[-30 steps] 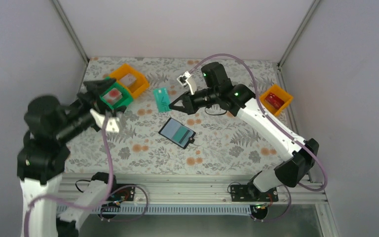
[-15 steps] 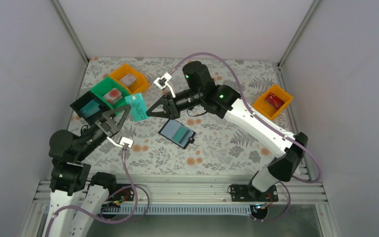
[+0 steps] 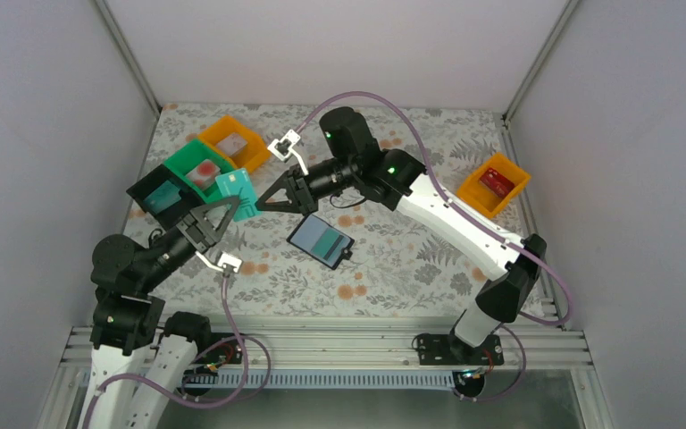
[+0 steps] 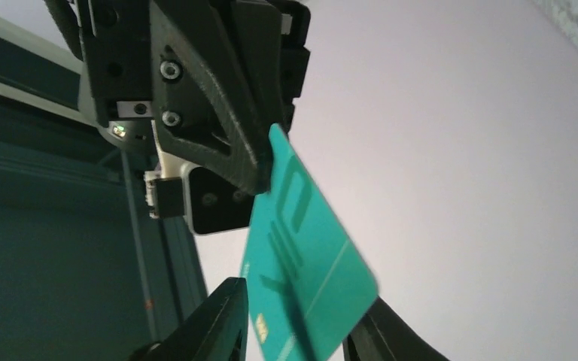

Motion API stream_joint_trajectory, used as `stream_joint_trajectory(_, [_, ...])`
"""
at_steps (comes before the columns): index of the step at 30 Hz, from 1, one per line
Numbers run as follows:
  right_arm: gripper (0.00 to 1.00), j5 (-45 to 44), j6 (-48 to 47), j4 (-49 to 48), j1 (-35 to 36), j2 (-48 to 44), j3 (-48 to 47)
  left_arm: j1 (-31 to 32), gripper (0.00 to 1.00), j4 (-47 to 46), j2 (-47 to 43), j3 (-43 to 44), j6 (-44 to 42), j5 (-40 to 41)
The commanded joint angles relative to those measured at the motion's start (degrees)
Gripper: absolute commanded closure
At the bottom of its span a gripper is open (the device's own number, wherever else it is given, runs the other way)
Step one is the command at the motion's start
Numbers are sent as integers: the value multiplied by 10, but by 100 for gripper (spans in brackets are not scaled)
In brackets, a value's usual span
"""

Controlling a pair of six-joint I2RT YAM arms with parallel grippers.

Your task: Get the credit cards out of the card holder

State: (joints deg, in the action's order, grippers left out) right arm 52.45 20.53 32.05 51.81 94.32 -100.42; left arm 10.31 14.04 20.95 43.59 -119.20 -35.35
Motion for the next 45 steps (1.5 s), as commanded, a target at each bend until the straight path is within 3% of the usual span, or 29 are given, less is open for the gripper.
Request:
stream_joint_trajectory(1, [96, 13, -8, 8, 9, 5, -23, 1, 75, 28, 3, 8, -209, -45])
stream_joint_trajectory(4, [96, 14, -15, 14, 11, 5, -31, 1, 96, 21, 4, 9, -199, -47])
stream_joint_trajectory(8, [96, -9, -28, 31, 11, 3, -28, 1, 98, 34, 10, 26, -162, -14])
stream_joint_trajectory(9, [91, -18, -29, 35, 8, 0, -27, 1, 98, 45, 11, 32, -148, -3])
stream_joint_trajectory(12, [55, -72, -27, 42, -9, -21, -13, 1, 98, 94, 25, 57, -109, 70])
stream_joint_trajectory(14, [38, -153, -16, 34, -33, -51, 17, 1, 98, 112, 39, 73, -56, 164])
stream_joint_trajectory(16, [25, -225, -7, 33, -60, -92, 48, 1, 98, 130, 62, 93, 20, 258])
stream_joint_trajectory(17, [5, -257, -6, 34, -72, -108, 64, 1, 98, 147, 83, 109, 63, 307])
stream_joint_trajectory(18, [1, -281, -5, 35, -85, -124, 80, 1, 98, 168, 106, 131, 120, 358])
stream_joint_trajectory(22, [1, -364, -14, 49, -127, -162, 128, -1, 97, 294, 286, 247, 416, 561])
stream_joint_trajectory(24, [1, -368, -21, 47, -149, -172, 149, -6, 98, 401, 385, 310, 584, 632])
stream_joint_trajectory(26, [1, -351, -29, 38, -174, -178, 171, -22, 98, 493, 474, 372, 723, 647])
stream_joint_trajectory(28, [1, -332, -37, 30, -194, -179, 190, -52, 98, 524, 529, 405, 792, 617])
stream_joint_trajectory(39, [1, -277, -92, -2, -273, -169, 246, -201, 98, 331, 689, 356, 782, 638])
stream_joint_trajectory(45, [1, -250, -100, -28, -317, -161, 274, -212, 98, 288, 728, 337, 813, 602])
